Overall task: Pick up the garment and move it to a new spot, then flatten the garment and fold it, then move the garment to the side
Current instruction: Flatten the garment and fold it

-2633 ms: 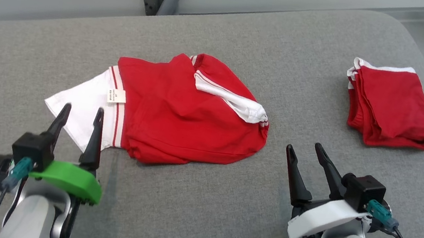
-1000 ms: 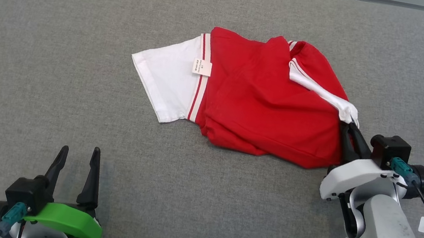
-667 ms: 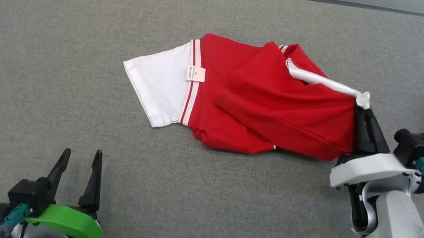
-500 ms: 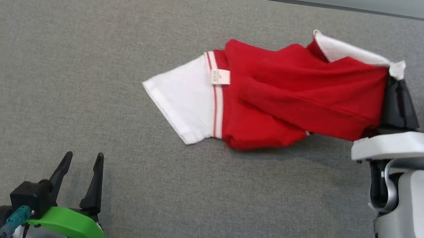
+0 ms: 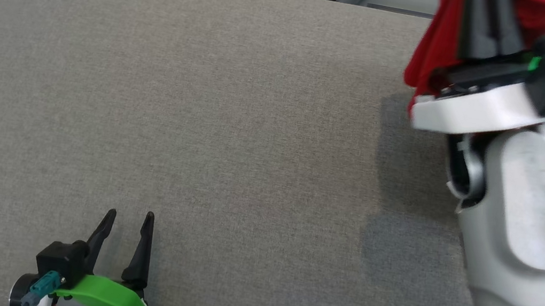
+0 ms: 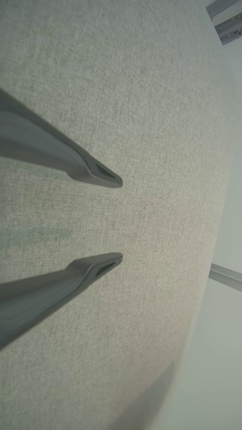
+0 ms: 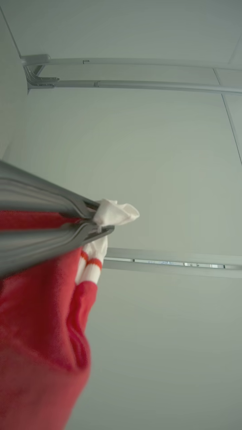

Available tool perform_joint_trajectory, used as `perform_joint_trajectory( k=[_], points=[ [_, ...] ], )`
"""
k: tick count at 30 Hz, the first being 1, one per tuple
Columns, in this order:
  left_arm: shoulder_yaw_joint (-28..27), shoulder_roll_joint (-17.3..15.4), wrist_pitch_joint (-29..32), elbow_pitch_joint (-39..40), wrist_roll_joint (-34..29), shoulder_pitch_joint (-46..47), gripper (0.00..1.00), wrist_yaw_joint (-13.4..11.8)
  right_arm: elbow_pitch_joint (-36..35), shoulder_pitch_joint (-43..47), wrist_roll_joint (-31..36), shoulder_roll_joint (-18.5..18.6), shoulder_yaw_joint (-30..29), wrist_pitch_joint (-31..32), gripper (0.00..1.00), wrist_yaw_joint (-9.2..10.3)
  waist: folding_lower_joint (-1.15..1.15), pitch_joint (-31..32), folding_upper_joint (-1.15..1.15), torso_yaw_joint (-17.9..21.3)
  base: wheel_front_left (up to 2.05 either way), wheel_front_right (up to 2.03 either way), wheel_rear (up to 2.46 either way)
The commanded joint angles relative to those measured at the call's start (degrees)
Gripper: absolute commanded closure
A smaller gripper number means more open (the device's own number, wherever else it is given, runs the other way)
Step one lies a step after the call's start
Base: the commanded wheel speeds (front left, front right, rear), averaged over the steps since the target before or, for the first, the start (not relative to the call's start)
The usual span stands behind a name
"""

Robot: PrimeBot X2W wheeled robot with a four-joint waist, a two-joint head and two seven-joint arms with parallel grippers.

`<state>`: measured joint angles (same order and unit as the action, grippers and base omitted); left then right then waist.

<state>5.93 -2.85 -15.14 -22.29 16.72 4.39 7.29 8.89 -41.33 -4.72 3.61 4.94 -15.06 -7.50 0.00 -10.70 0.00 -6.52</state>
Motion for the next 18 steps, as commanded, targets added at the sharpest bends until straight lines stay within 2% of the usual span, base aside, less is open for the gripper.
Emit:
perform_joint_trajectory(
  k=[1, 2, 3, 6, 9, 12, 18],
  points=[
    [0.53, -0.11, 0.02, -0.42, 0.26, 0.31, 0.00, 0.00, 3.04, -0.15, -0.18, -0.38, 5.39, -0.15, 1.00, 0.02, 0.00, -0.80, 0.00, -2.33, 0.00, 0.00, 0.00],
    [0.72, -0.11, 0.02, -0.77, 0.40, 0.55, 0.00, -0.01, 5.42, 0.01, -0.42, -0.50, 8.58, -0.15, 1.00, 0.02, 0.00, -0.98, 0.00, -2.97, 0.00, 0.00, 0.00],
    [0.91, -0.12, 0.02, -1.09, 0.54, 0.74, 0.00, -0.01, 8.15, 0.39, -1.54, -0.46, 11.82, -0.16, 0.88, 0.02, 0.00, -1.10, 0.00, -3.56, 0.00, 0.00, 0.00],
    [1.42, -0.11, 0.02, -2.04, 0.76, 0.84, 0.00, -0.19, 17.49, 2.10, -5.73, -0.46, 21.22, -0.15, 0.00, 0.03, 0.00, -1.14, 0.00, -5.07, 0.00, 0.00, 0.00],
    [1.35, -0.11, 0.02, -2.67, 1.13, 0.60, 0.00, -0.31, 22.69, 3.17, -11.00, -0.72, 28.24, -0.16, 0.00, 0.04, 0.00, -0.92, 0.00, -5.49, 0.00, 0.00, 0.00],
    [0.81, -0.11, 0.02, -2.86, 1.27, -0.33, 0.00, -0.69, 24.85, 5.83, -14.91, -0.55, 31.48, -0.16, 0.00, 0.05, 0.00, -0.13, 0.00, -4.78, 0.00, 0.00, 0.00],
    [-0.10, -0.12, 0.02, -2.44, 0.14, -1.51, 0.00, -0.49, 24.91, 9.91, -17.01, 1.58, 26.83, -0.16, 0.00, 0.05, 0.00, 1.96, 0.00, -1.34, 0.00, 0.00, 0.00]
  ],
)
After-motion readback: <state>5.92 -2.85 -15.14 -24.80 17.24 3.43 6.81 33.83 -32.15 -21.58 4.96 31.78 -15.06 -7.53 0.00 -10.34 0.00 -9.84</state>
